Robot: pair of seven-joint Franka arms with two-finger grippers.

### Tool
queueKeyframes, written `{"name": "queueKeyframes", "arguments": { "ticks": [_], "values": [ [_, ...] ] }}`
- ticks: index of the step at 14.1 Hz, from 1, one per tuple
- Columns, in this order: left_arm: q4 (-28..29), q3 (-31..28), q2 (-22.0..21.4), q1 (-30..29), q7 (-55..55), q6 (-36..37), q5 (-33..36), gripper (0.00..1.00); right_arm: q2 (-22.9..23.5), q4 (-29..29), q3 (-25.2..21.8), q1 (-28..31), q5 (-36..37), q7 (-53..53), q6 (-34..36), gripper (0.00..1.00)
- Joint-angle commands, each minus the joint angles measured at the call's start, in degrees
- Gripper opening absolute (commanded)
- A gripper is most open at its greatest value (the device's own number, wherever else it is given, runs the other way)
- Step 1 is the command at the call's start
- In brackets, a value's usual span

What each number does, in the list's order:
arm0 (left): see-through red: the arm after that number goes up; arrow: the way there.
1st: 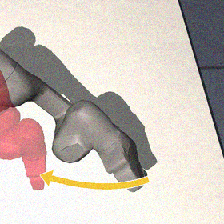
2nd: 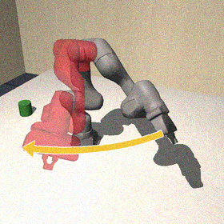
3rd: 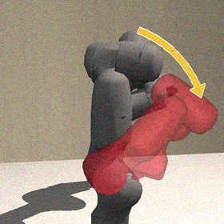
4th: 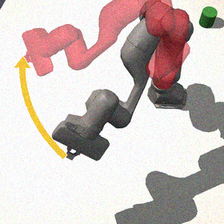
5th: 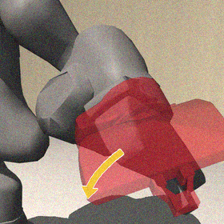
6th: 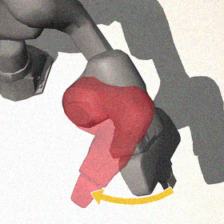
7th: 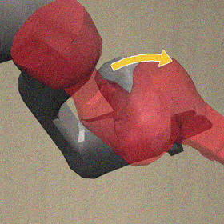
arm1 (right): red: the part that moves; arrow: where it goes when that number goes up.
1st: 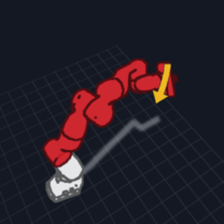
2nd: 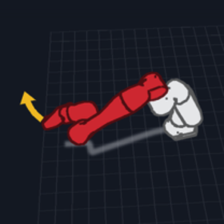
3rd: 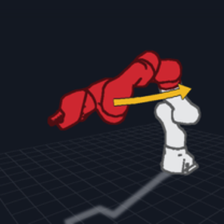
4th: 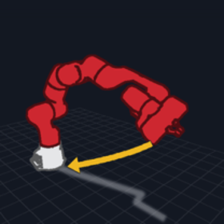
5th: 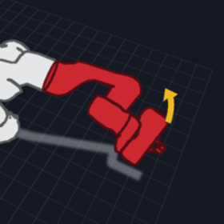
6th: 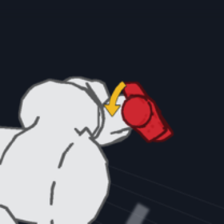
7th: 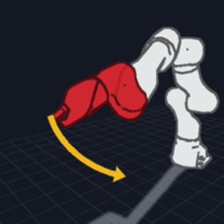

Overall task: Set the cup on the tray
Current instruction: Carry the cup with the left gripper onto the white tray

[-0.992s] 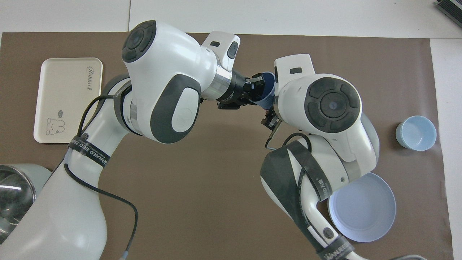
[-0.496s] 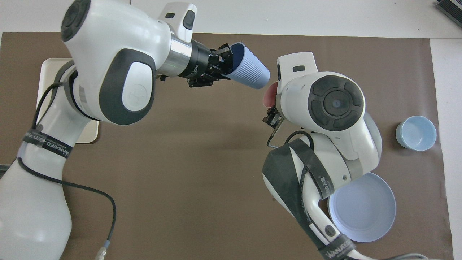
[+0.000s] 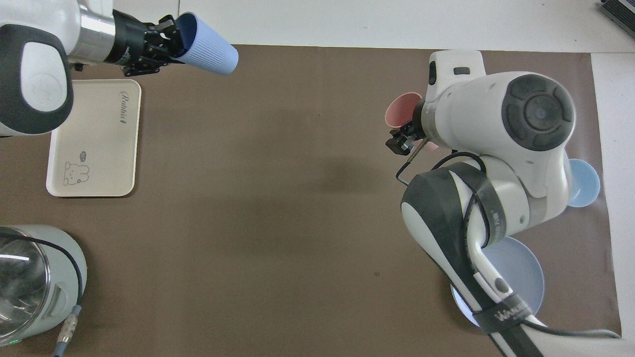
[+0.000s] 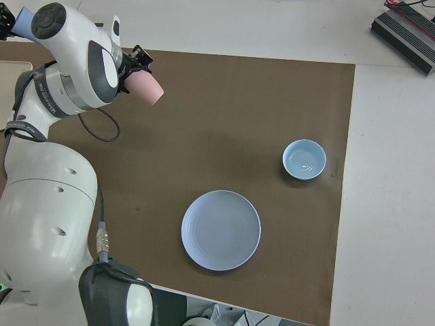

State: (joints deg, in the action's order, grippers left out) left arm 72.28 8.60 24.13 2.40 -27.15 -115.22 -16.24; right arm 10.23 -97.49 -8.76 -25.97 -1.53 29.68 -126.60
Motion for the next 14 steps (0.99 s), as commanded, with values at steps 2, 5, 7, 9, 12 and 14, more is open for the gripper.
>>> {"name": "queueKeyframes", "arguments": {
  "ticks": [2,5,7,9,12,14],
  "values": [
    [8.8,-0.3,-4.9,-11.0,20.1,0.4,4.9,0.00,-0.1,-0.9,0.4,7.7,-13.3,11.7,-4.5,0.00],
    [17.0,-0.3,-8.0,-17.8,32.8,-5.2,9.9,0.00,0.6,-3.6,0.4,13.6,-28.0,23.4,-10.7,0.00],
    [23.1,-0.2,-9.7,-20.0,33.9,-11.0,9.9,0.00,2.6,-5.1,0.4,16.6,-43.7,35.5,-13.9,0.00],
    [27.7,-0.3,-10.1,-20.4,35.7,-15.9,9.9,0.00,4.6,-6.5,0.4,17.6,-59.9,45.8,-17.0,0.00],
    [31.9,-0.3,-7.4,-21.7,40.8,-24.9,9.9,0.00,6.4,-7.7,0.3,19.1,-73.1,54.6,-18.2,0.00],
    [31.9,-0.3,-6.2,-22.1,43.1,-25.8,10.0,0.00,6.7,-9.1,0.4,20.9,-76.9,60.0,-17.5,0.00]
  ]
}}
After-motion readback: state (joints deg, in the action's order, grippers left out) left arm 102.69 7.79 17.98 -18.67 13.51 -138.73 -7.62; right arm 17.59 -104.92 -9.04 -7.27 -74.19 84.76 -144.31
